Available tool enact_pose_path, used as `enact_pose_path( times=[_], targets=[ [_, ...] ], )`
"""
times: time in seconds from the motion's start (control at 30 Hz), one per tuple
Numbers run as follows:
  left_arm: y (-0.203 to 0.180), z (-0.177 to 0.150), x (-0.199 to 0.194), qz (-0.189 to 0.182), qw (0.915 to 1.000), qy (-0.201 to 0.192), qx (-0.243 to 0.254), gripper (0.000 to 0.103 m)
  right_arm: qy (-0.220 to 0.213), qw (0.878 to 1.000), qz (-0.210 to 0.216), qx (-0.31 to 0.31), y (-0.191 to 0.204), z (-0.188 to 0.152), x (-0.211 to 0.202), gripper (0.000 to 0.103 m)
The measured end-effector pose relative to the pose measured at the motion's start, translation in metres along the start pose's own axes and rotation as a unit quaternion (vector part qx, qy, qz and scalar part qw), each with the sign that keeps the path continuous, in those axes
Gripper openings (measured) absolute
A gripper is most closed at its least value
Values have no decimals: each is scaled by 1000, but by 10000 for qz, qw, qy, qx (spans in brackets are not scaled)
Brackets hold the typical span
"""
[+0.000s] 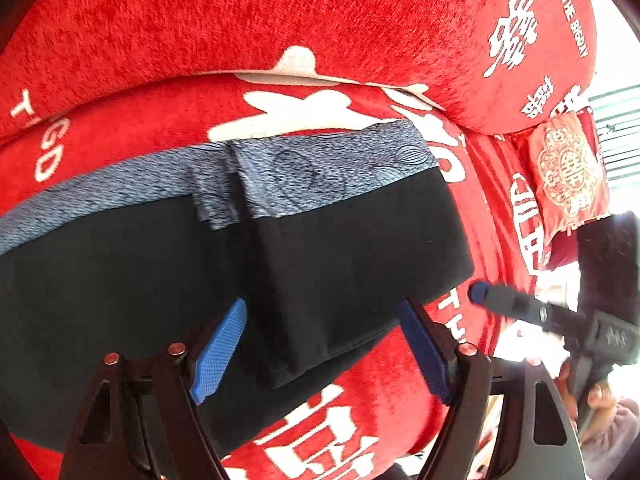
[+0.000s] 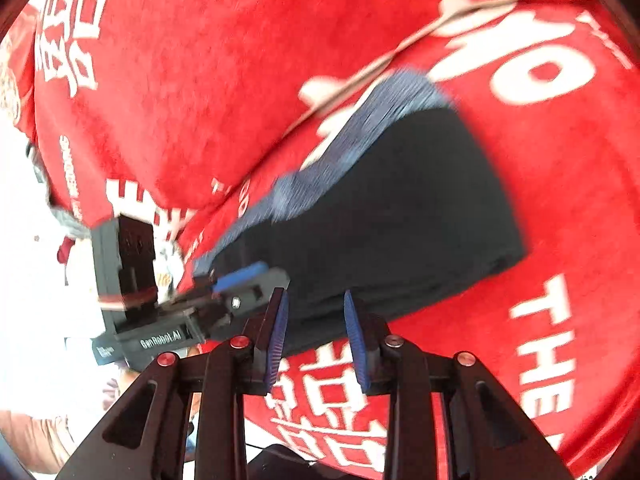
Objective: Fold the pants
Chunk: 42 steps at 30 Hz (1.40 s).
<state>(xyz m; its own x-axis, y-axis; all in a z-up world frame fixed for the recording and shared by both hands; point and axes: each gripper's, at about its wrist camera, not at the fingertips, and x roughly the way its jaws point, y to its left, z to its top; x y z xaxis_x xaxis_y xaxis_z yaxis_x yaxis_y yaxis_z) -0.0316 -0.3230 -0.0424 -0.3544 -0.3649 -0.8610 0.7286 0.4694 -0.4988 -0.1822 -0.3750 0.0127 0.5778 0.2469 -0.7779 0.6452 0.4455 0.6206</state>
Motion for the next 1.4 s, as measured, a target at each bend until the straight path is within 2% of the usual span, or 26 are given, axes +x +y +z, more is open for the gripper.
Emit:
enact_pose_path(
  times=[0.03, 0.23, 0.27, 0.3, 0.33, 0.37, 0.4, 0.43, 0.47, 0.5, 0.57, 0.67, 0.73, 0.8, 0.83, 0.87, 0.93, 0.97, 1.0, 1.07, 1.13, 1.17, 1.23, 1.3, 1.33, 1.4],
  targets=[
    [0, 0, 2, -58, 10000, 66, -19, 66, -62, 9999, 5, 117, -5, 4, -2, 33],
    [-5, 0, 10, -139, 9997, 195, 18, 66, -157, 9987, 82, 471, -30, 9, -11, 34],
    [-6, 1, 10, -165, 9997, 193, 2, 60, -146, 9987, 88, 480, -29, 9, -8, 34],
    [-7, 3, 10, -200, 9996, 192, -2, 46, -133, 9987, 80, 484, -27, 11, -5, 34],
    [-10, 6, 12, -206, 9996, 213, 12, 36, -135, 9988, 63, 462, -25, 12, -5, 34],
    [-12, 8, 14, -100, 9996, 254, 55, 17, -141, 9990, 37, 419, -22, 12, -7, 34],
    [-14, 9, 15, 68, 9996, 270, 107, 8, -157, 9994, -36, 315, -21, 14, -13, 34],
    [-14, 8, 17, 252, 9991, 290, 180, 8, -168, 9996, -107, 222, -19, 17, -16, 34],
    [-13, 6, 18, 333, 9988, 305, 210, 8, -188, 9996, -204, 87, -17, 23, -20, 36],
    [-10, 3, 19, 386, 9985, 331, 212, 8, -206, 9994, -267, 13, -19, 27, -24, 54],
    [-2, -2, 21, 307, 9988, 362, 108, 8, -281, 9979, -489, -324, -15, 53, -27, 80],
    [1, -4, 23, 256, 9992, 316, 38, 8, -149, 9961, -641, -585, -26, 91, -11, 80],
    [0, -4, 25, 276, 9992, 288, 39, 8, 74, 9978, -570, -320, -46, 110, 10, 79],
    [0, -6, 23, 296, 9992, 262, 47, 8, 394, 9987, -298, 156, -69, 122, 35, 65],
    [-1, -7, 21, 314, 9992, 254, 56, 8, 528, 9976, -179, 417, -79, 125, 45, 54],
    [-1, -8, 20, 338, 9991, 245, 74, 8, 564, 9972, -120, 483, -79, 125, 46, 46],
    [0, -13, 15, 442, 9986, 235, 164, 8, 602, 9977, 32, 306, -68, 123, 40, 42],
    [1, -15, 15, 452, 9985, 244, 184, 8, 639, 9979, -40, 125, -60, 121, 37, 41],
    [2, -16, 16, 446, 9985, 242, 193, 8, 666, 9976, -175, 18, -55, 119, 35, 41],
    [1, -16, 18, 460, 9986, 185, 172, 8, 713, 9918, -983, -395, -48, 120, 44, 41],
    [0, -14, 18, 587, 9982, 108, 89, 8, 683, 9733, -1960, -979, -40, 119, 65, 59],
    [-1, -14, 16, 640, 9979, 78, 40, 8, 579, 9679, -2153, -1164, -37, 118, 71, 74],
    [-1, -15, 12, 741, 9972, 20, 16, 18, 575, 9677, -2186, -1116, -31, 116, 77, 77],
    [2, -17, 3, 965, 9952, -128, 38, 61, 594, 9663, -2259, -1080, -22, 110, 72, 77],
    [4, -18, -2, 995, 9948, -216, 13, 65, 491, 9621, -2397, -1202, -15, 106, 67, 77],
    [12, -19, -12, 1007, 9945, -280, -89, 65, 182, 9495, -2665, -1647, 7, 95, 55, 73]
  ],
)
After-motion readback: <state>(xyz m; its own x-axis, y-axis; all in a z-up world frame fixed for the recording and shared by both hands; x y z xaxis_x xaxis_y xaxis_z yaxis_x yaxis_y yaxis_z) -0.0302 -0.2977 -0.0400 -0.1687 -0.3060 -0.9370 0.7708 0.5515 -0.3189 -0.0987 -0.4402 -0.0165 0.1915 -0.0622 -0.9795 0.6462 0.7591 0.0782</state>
